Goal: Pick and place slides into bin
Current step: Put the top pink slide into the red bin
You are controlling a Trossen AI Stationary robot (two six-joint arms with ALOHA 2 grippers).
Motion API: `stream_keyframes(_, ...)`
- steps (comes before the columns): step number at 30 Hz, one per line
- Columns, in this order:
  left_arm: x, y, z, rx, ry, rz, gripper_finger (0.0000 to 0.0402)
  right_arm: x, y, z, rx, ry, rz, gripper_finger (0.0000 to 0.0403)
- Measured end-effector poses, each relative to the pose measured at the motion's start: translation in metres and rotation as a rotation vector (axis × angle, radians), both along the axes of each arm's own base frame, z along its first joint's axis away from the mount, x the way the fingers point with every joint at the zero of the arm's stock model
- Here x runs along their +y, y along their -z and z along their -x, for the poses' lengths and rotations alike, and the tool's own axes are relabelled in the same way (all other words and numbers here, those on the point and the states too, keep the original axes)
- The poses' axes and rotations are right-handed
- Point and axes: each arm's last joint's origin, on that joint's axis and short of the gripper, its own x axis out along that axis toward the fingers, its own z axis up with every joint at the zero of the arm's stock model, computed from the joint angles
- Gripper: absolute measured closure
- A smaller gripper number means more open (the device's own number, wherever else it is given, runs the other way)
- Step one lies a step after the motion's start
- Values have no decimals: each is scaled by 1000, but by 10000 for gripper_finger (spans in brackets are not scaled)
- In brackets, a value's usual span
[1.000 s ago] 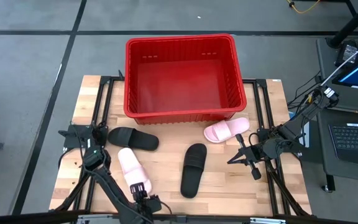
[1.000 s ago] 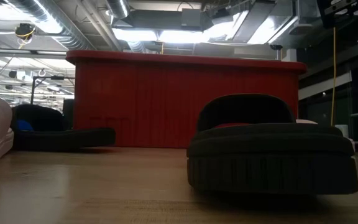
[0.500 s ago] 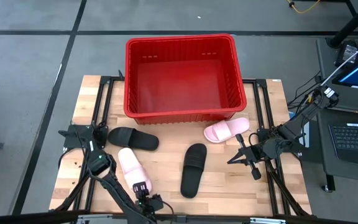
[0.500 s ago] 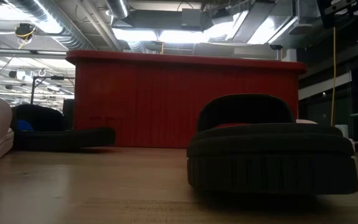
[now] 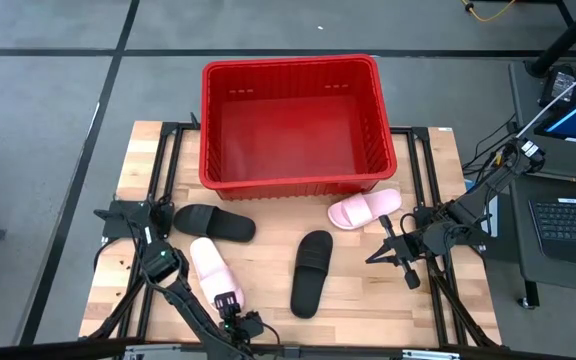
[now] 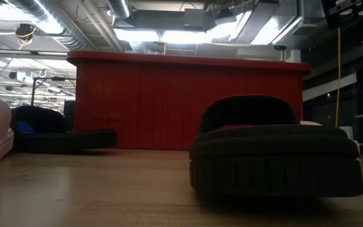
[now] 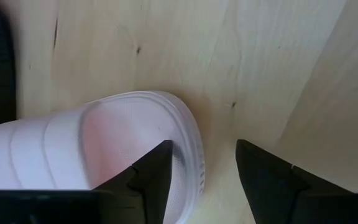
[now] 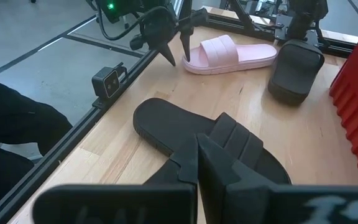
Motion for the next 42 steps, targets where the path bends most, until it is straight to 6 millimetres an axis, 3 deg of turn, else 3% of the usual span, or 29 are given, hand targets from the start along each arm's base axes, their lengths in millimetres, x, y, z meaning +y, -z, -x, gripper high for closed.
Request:
stream_keyframes(15,0,3,0,66,45,19,279,0,0,0,-1,0,-1,398)
stream_keyframes(22,8,-11,-7,98,71,80,280,0,0,0,0,0,-1,398)
stream_keyframes(42,10,-50,0,14,112,109,277,0,0,0,1,2,-4,398)
